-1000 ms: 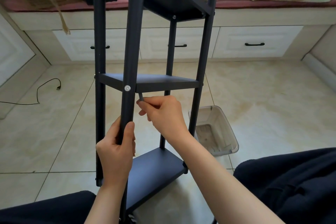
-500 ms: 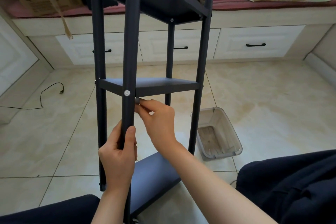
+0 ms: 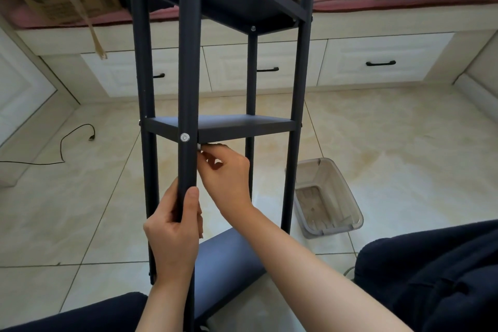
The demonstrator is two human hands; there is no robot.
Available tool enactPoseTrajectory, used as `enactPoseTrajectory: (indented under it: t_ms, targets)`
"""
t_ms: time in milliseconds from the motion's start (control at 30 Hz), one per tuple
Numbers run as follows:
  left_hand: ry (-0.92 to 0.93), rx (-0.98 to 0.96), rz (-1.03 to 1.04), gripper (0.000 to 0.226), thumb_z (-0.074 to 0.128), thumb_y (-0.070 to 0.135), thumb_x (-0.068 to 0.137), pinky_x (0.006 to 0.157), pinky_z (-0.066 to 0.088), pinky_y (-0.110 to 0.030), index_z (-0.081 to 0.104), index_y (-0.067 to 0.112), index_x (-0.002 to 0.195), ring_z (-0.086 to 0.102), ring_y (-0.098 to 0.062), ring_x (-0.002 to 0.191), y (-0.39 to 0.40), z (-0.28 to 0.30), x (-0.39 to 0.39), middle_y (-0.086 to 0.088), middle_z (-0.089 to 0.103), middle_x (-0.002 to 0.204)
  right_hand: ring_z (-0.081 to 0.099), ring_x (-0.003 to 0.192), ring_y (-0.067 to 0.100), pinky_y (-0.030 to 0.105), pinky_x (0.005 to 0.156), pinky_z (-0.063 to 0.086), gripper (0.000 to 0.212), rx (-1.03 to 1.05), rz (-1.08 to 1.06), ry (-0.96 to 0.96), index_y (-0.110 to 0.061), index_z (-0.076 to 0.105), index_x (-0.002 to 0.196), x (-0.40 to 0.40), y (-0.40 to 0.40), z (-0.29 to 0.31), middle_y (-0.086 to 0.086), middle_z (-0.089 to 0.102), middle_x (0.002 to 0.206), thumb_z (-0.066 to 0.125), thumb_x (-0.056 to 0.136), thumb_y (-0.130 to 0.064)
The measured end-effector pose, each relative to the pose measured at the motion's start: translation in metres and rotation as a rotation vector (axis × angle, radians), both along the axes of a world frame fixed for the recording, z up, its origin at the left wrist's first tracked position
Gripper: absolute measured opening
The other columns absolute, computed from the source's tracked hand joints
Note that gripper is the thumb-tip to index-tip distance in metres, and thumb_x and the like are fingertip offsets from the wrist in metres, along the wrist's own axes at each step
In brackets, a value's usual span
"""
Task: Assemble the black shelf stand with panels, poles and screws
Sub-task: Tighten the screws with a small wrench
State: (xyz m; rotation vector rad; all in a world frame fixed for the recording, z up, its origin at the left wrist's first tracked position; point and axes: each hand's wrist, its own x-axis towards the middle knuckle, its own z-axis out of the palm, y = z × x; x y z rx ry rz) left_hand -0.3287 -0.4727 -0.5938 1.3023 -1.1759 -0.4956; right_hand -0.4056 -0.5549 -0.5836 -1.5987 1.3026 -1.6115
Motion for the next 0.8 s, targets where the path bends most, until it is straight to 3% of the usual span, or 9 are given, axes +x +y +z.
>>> enactPoseTrajectory:
  t_ms: [100,267,433,600,733,800]
  targets:
    - [-0.008,0.019,0.01,0.057,0.051,0.053,0.093,0.043,0.043,-0.022,0.067,0.0,0.11,0.051,-0.02,0.044,0.0,-0.001,0.0,-0.001,0.055,0.061,0.056,0.068,0.013,0.027,0.066,0.052,0.012,0.102,0.089,-0.02,-0.008,0.076,0.096,-0.007,0.006,0.0,0.002,0.069,0.077,0.066,0.091,-0.013]
    - [-0.024,0.016,0.005,0.054,0.051,0.05,0.095,0.043,0.043,-0.022,0.067,0.0,0.108,0.052,-0.02,0.044,0.0,0.0,-0.002,0.0,0.056,0.061,0.061,0.069,0.004,0.014,0.072,0.05,0.021,0.321,0.205,-0.089,-0.011,0.075,0.111,-0.029,0.02,0.012,-0.005,0.068,0.076,0.064,0.094,-0.012]
    - [-0.013,-0.008,-0.004,0.066,0.05,0.063,0.093,0.043,0.043,-0.019,0.067,0.001,0.108,0.052,-0.019,0.045,0.001,0.004,-0.004,0.002,0.056,0.061,0.057,0.053,-0.005,0.011,0.057,0.049,0.023,0.544,0.336,-0.1,-0.011,0.073,0.114,-0.051,0.026,0.031,-0.006,0.065,0.073,0.061,0.095,-0.01]
    - [0.001,-0.019,0.005,0.074,0.049,0.07,0.091,0.043,0.043,-0.017,0.067,0.001,0.111,0.053,-0.017,0.045,0.003,0.007,-0.005,0.004,0.056,0.061,0.055,0.053,-0.005,0.012,0.055,0.047,0.02,0.624,0.39,-0.012,-0.012,0.076,0.109,-0.057,0.026,0.045,-0.011,0.063,0.073,0.062,0.095,-0.014]
    - [0.021,-0.011,0.019,0.072,0.049,0.07,0.09,0.042,0.044,-0.022,0.067,0.004,0.111,0.052,-0.019,0.045,0.004,0.006,-0.004,0.001,0.055,0.061,0.053,0.068,0.009,0.024,0.065,0.049,0.018,0.653,0.383,-0.017,-0.012,0.079,0.1,-0.055,0.024,0.054,0.007,0.073,0.091,0.067,0.091,-0.022]
    - [0.026,-0.01,0.021,0.069,0.05,0.068,0.092,0.042,0.044,-0.023,0.067,0.004,0.11,0.051,-0.02,0.044,0.004,0.006,-0.004,0.001,0.055,0.061,0.05,0.065,0.01,0.024,0.064,0.047,0.018,0.667,0.378,0.0,-0.013,0.079,0.098,-0.053,0.022,0.057,0.008,0.07,0.085,0.069,0.09,-0.026]
